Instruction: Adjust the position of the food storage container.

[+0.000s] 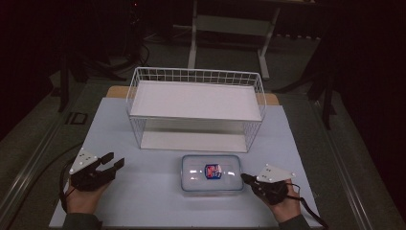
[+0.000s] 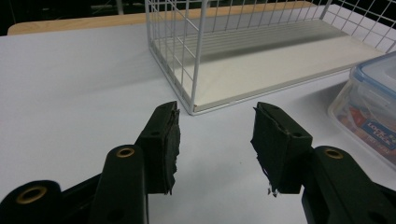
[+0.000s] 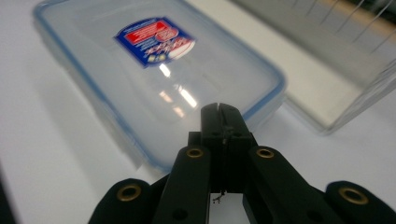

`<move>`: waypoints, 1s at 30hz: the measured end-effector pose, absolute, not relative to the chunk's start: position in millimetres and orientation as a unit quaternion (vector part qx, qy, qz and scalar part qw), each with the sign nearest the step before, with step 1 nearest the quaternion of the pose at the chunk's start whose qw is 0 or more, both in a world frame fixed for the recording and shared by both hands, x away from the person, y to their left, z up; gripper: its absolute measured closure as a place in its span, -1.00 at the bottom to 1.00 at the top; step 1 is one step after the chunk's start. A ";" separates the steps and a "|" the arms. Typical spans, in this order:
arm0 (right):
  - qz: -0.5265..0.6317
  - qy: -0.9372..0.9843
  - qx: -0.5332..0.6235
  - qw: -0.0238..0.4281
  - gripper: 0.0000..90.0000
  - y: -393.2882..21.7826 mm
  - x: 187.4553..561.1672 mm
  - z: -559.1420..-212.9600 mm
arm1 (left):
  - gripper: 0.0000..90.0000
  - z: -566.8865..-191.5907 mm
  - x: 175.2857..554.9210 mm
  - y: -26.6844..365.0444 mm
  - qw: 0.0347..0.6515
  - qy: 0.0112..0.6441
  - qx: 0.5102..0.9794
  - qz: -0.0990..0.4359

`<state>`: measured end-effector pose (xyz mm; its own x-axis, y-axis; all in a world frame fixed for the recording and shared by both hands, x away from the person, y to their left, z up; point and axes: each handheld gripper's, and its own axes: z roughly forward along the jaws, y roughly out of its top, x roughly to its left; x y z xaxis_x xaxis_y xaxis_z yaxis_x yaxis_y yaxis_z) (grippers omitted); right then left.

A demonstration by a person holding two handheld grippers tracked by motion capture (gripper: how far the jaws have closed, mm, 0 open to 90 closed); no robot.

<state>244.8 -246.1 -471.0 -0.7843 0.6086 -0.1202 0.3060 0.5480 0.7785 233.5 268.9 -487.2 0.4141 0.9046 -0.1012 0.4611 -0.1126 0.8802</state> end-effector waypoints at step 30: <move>0.362 0.837 0.357 0.205 1.00 -246.2 256.1 -483.4 | 0.12 -483.3 234.4 237.5 0.484 0.460 0.717 0.202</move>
